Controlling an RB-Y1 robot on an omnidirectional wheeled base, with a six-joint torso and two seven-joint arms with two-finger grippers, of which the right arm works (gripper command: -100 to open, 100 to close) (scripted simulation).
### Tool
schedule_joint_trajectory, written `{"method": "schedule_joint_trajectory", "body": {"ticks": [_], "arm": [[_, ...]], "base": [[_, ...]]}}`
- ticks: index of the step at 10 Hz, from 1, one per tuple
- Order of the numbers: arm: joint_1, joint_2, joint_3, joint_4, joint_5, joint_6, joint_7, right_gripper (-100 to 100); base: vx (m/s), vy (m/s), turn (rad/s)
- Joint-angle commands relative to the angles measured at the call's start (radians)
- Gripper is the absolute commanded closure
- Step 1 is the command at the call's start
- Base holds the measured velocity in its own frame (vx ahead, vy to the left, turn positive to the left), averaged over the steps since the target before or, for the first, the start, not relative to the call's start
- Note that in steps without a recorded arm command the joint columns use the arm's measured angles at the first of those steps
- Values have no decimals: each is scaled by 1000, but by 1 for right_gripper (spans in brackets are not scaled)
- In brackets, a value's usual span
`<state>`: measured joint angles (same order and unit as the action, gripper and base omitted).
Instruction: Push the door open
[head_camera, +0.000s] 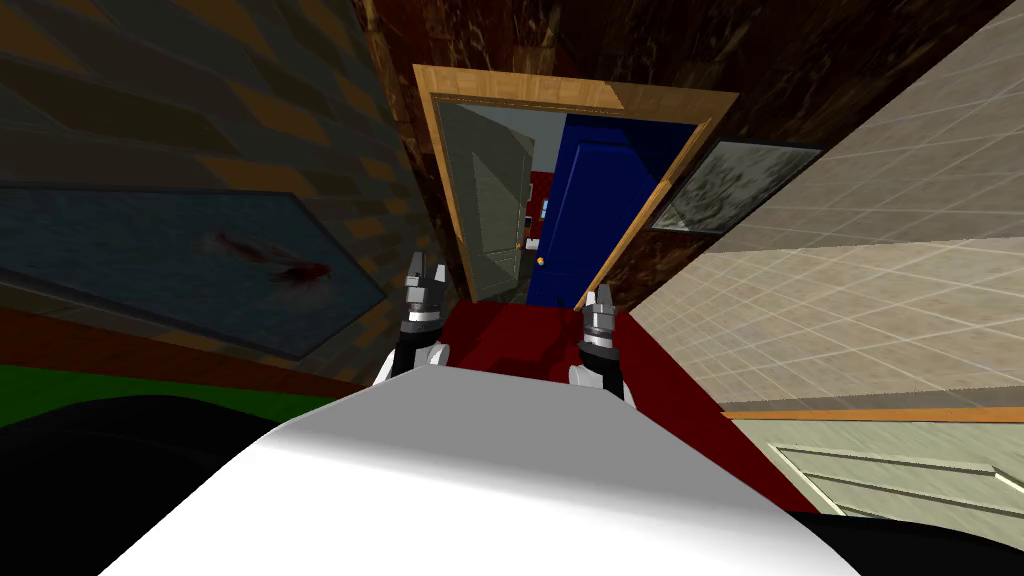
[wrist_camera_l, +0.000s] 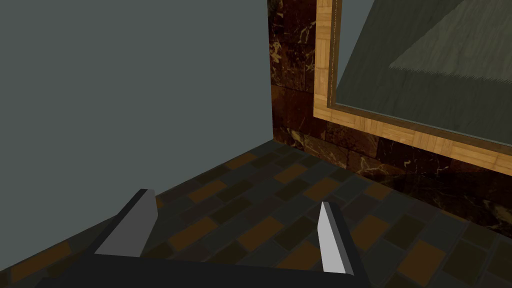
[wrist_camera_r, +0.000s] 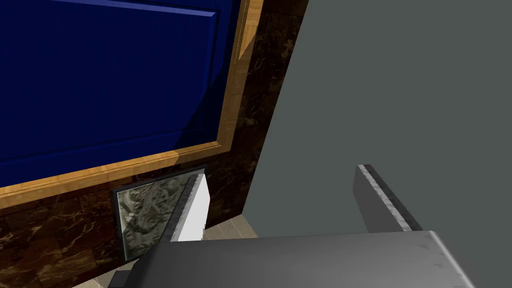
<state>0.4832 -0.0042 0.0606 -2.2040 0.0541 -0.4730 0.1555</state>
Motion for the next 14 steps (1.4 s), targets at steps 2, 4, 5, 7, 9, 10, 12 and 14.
{"method": "schedule_joint_trajectory", "body": {"ticks": [2,4,5,7,9,10,12,14], "arm": [[-7,-11,-13,30,17,-11,22,-100],[-14,-20,-26,59,33,-22,43,-100],[-19,-25,-35,78,44,-29,57,-100],[-29,-35,-53,119,67,-44,87,-100],[-41,-46,-76,170,95,-62,124,-100],[-44,-48,-82,183,102,-67,133,-100],[-54,-55,-101,226,126,-83,165,-100],[-69,-64,-127,286,160,-105,208,-100]], "base": [[131,5,3],[157,-7,8],[180,9,3],[199,-5,7],[214,16,10],[160,-1,2],[127,-15,8],[155,-8,9]]}}
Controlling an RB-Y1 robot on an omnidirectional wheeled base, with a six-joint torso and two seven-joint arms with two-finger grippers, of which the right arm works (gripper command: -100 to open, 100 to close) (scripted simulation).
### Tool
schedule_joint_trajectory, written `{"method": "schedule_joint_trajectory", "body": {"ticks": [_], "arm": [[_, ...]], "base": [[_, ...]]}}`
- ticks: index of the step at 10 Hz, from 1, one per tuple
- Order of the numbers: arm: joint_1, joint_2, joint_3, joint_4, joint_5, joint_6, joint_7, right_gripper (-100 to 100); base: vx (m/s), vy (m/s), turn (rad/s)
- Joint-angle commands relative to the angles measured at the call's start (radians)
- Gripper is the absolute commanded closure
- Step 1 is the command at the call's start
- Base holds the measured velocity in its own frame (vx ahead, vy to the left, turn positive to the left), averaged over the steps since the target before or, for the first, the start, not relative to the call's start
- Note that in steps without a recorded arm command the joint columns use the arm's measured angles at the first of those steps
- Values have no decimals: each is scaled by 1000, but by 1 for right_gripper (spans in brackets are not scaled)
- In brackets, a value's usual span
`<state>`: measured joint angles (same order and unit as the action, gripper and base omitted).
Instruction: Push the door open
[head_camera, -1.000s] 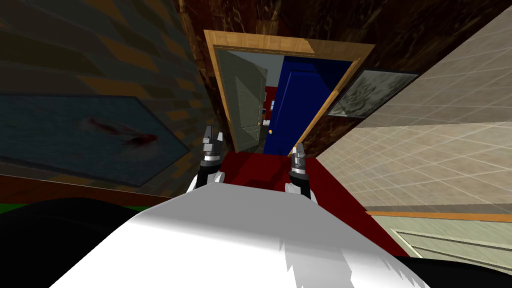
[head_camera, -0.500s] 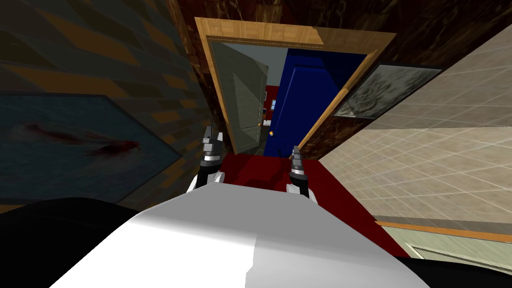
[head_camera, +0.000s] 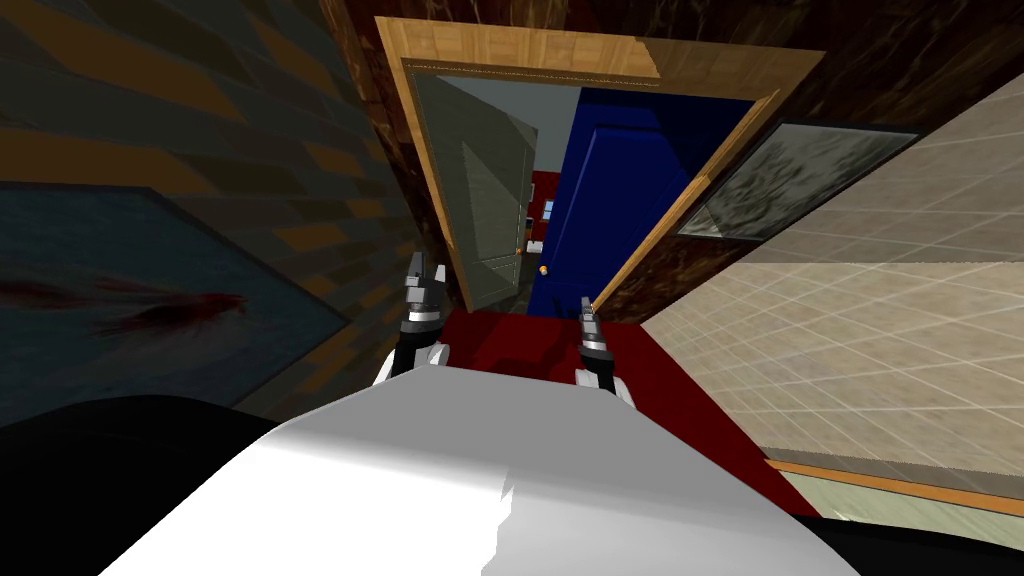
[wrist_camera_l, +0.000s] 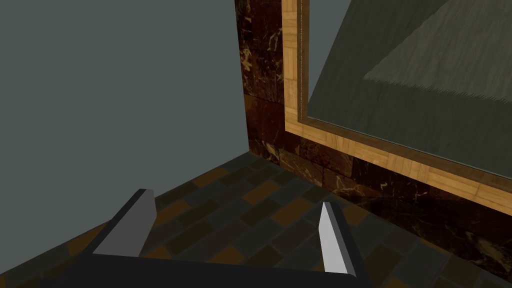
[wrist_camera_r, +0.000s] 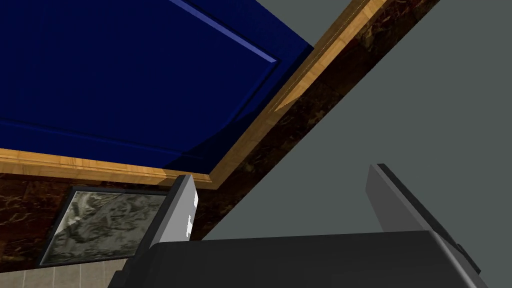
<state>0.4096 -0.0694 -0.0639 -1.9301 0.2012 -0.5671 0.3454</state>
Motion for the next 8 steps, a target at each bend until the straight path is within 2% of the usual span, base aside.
{"method": "schedule_joint_trajectory", "body": {"ticks": [1,3,8], "arm": [[1,0,-10,29,22,-17,31,-100],[-7,-3,-25,62,41,-29,55,-100],[-36,-11,-79,183,108,-74,143,-100]], "base": [[161,9,9],[121,7,4],[125,-2,9]]}}
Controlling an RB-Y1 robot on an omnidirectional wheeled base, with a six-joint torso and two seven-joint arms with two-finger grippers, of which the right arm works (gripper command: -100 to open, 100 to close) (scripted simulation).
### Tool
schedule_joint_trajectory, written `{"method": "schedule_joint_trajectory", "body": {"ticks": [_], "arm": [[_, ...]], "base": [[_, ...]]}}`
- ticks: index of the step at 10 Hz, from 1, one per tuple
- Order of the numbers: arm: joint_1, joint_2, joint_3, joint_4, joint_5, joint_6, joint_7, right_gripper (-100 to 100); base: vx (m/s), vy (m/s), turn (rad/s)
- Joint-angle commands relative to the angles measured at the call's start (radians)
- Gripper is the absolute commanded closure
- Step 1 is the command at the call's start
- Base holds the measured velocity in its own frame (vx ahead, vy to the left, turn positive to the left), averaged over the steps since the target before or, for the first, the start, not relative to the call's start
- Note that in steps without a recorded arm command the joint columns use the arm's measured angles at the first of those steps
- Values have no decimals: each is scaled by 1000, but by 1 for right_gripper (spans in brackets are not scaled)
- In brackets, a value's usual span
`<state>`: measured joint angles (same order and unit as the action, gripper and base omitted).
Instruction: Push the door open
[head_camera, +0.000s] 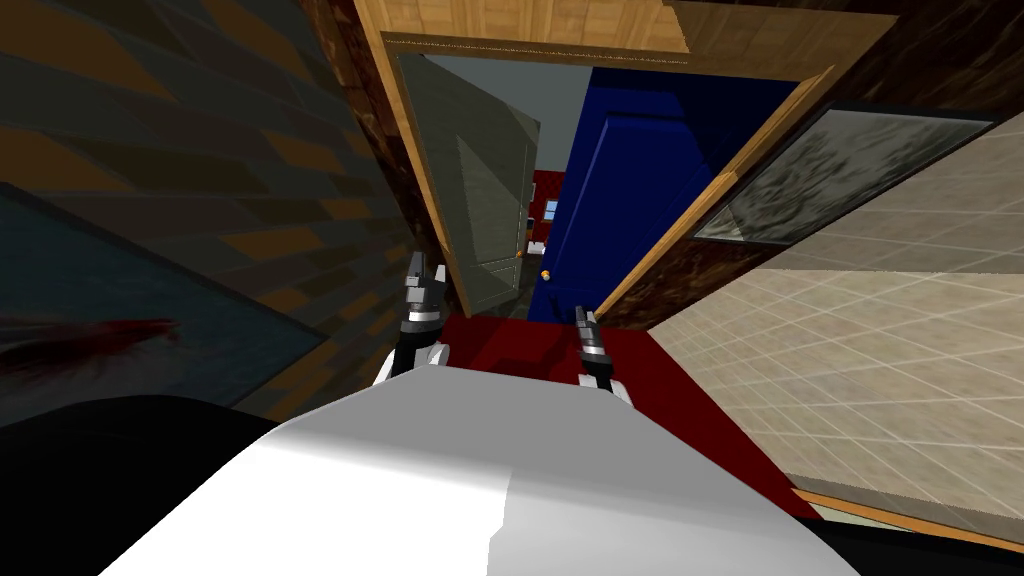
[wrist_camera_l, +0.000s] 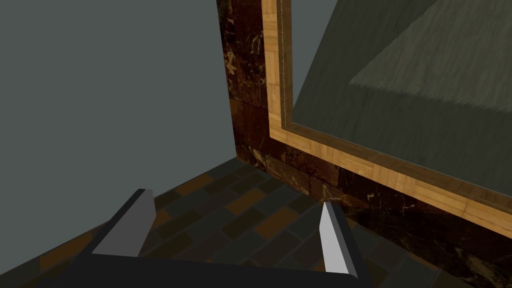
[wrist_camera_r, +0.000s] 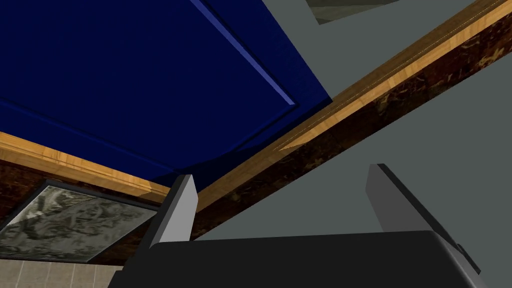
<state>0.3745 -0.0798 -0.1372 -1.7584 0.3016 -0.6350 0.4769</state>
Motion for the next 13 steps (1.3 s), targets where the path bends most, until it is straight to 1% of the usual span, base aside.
{"method": "schedule_joint_trajectory", "body": {"ticks": [1,2,3,4,5,13], "arm": [[-5,-1,-14,29,18,-12,24,-100],[-10,-2,-21,47,28,-19,37,-100],[-19,-1,-38,84,48,-32,64,-100],[-23,-1,-46,102,59,-39,77,-100],[-32,-1,-62,138,79,-52,104,-100],[-67,8,-127,284,160,-106,209,-100]], "base": [[121,16,8],[111,16,2],[138,-9,11],[155,-14,9],[169,-21,10],[106,1,7]]}}
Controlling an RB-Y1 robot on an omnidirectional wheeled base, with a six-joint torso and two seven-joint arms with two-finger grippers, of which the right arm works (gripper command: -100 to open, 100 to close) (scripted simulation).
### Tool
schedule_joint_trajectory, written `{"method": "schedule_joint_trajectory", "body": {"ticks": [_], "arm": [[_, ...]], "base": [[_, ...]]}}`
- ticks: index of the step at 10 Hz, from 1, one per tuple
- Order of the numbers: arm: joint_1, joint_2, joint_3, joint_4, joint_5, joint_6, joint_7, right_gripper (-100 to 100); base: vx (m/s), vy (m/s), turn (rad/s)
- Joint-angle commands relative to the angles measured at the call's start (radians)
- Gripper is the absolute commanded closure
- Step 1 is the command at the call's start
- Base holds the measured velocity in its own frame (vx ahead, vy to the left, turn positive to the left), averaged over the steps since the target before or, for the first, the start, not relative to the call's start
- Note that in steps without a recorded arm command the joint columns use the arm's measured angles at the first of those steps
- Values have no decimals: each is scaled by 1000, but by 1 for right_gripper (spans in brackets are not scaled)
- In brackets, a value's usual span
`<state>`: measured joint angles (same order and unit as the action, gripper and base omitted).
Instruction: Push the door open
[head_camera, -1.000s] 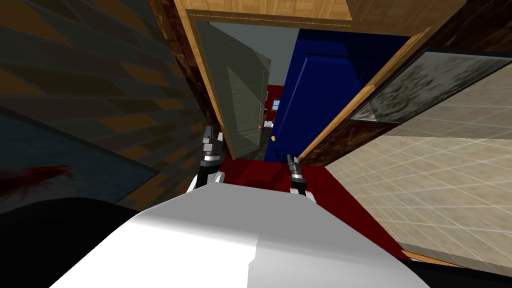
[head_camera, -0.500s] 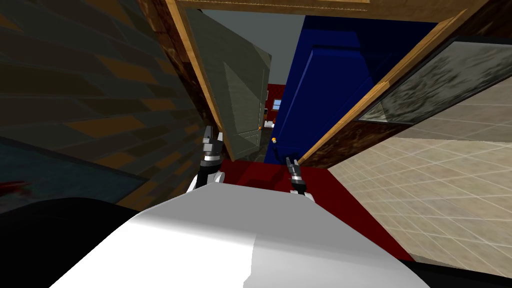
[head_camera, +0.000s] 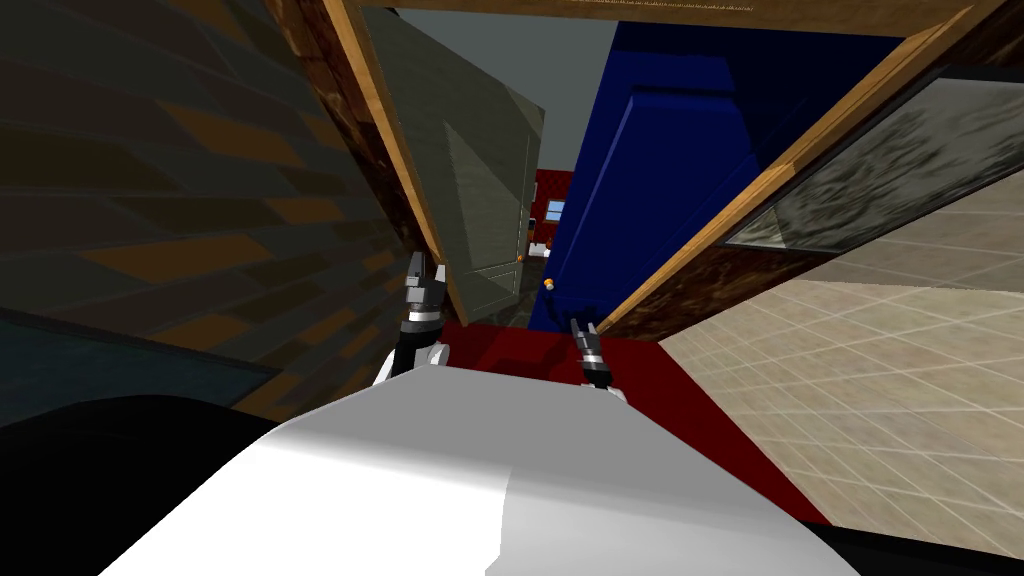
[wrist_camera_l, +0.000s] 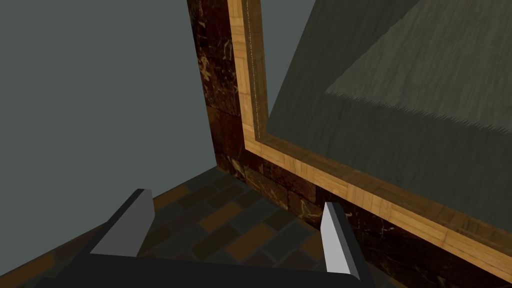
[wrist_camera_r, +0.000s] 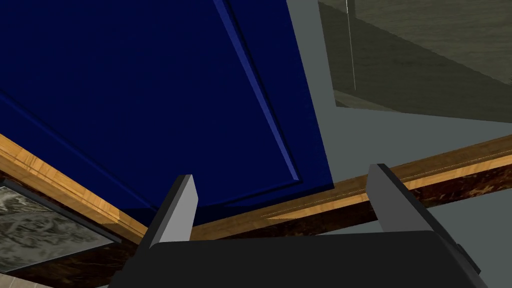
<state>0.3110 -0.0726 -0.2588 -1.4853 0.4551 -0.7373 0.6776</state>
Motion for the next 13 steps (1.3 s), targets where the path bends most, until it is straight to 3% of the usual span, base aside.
{"method": "schedule_joint_trajectory", "body": {"ticks": [1,13], "arm": [[-7,3,-13,28,16,-10,22,-100],[-63,41,-115,257,145,-94,188,-100]], "base": [[108,1,6],[108,-2,6]]}}
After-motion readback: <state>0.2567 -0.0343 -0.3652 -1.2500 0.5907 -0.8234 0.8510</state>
